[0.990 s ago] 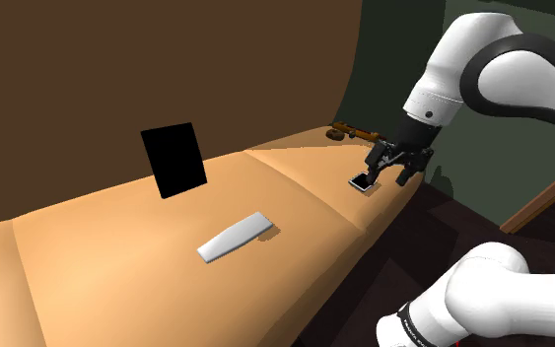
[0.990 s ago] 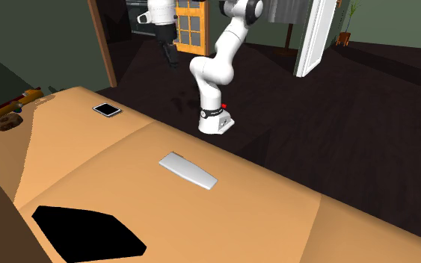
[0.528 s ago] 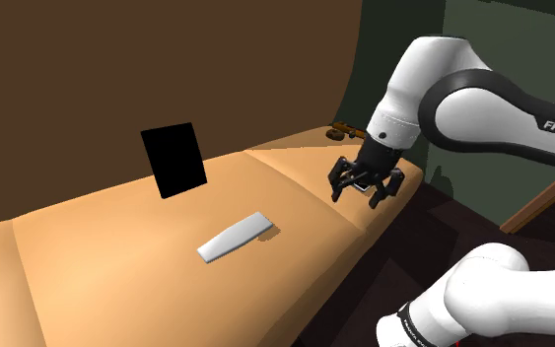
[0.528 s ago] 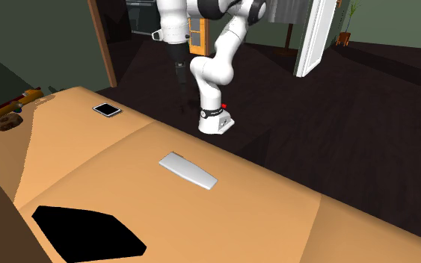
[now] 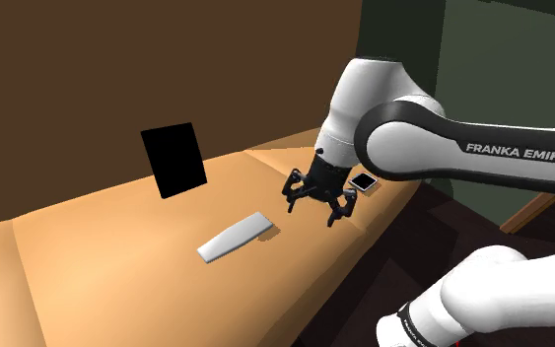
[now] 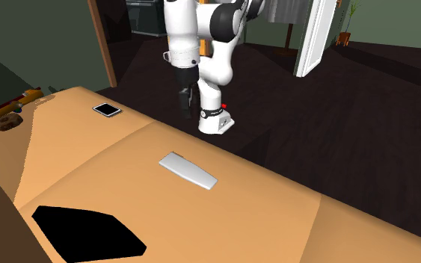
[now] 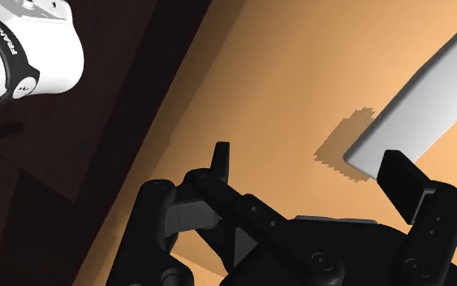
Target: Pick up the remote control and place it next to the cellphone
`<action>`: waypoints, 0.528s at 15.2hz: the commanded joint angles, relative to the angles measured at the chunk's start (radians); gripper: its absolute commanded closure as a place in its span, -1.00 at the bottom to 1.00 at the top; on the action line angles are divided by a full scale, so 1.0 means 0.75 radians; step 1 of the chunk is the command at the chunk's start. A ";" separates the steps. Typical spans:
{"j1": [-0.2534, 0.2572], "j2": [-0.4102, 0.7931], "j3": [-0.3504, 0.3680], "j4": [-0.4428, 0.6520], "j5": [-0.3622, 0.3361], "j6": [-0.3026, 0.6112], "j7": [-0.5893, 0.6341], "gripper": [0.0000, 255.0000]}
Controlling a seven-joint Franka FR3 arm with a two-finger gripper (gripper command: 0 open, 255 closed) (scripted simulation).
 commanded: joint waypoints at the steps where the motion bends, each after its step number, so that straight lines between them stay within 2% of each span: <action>1: -0.045 0.091 0.091 0.034 0.003 0.071 0.142 -1.00; 5: -0.168 0.316 0.288 0.138 -0.065 0.206 0.441 -1.00; 8: -0.279 0.530 0.443 0.233 -0.204 0.301 0.710 -1.00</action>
